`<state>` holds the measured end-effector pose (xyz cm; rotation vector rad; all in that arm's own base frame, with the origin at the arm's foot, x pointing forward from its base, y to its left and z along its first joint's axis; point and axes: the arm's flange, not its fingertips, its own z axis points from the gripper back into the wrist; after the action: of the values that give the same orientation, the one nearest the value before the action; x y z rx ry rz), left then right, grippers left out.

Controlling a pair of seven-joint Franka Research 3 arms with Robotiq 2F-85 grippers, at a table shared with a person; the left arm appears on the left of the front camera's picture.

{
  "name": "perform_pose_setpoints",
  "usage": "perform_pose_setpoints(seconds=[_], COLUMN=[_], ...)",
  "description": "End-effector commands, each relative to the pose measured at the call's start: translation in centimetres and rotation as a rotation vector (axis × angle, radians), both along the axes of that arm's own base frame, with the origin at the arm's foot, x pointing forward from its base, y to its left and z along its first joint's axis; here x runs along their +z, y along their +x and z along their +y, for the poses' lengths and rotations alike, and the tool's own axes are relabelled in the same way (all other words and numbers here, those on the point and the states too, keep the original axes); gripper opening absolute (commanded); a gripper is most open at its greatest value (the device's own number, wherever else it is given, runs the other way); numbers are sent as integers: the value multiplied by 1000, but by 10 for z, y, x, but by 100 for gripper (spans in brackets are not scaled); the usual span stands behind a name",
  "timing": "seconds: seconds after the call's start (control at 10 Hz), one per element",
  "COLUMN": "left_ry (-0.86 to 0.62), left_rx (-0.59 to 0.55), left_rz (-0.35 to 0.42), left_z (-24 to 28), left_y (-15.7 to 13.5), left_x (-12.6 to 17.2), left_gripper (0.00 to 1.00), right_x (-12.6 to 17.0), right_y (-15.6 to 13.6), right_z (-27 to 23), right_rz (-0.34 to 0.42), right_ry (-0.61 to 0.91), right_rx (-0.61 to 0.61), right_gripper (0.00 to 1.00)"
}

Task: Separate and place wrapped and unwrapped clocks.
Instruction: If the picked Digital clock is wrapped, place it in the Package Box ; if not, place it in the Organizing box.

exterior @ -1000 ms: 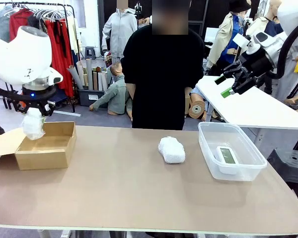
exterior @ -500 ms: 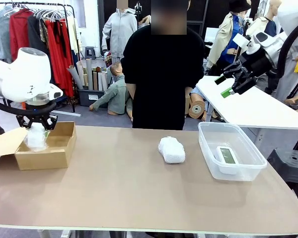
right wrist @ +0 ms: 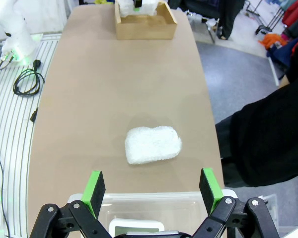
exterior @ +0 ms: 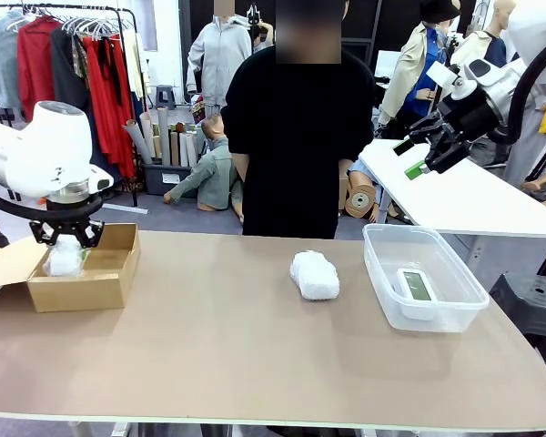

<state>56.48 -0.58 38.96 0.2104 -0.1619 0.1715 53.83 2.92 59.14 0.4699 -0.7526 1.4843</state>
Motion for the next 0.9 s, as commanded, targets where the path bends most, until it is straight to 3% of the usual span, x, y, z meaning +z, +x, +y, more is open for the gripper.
perform_pose_setpoints(seconds=[0.0,0.8], left_ry=[-2,-25], left_rx=[-49,-35], left_rz=[16,54], left_z=[6,12], left_y=[11,23], left_x=[-3,-18], left_gripper=[0,0], right_x=[1,1], right_y=[0,0], right_z=[0,0], right_rz=[-2,-2], right_ry=[0,0], right_rx=[1,1], right_gripper=[100,100])
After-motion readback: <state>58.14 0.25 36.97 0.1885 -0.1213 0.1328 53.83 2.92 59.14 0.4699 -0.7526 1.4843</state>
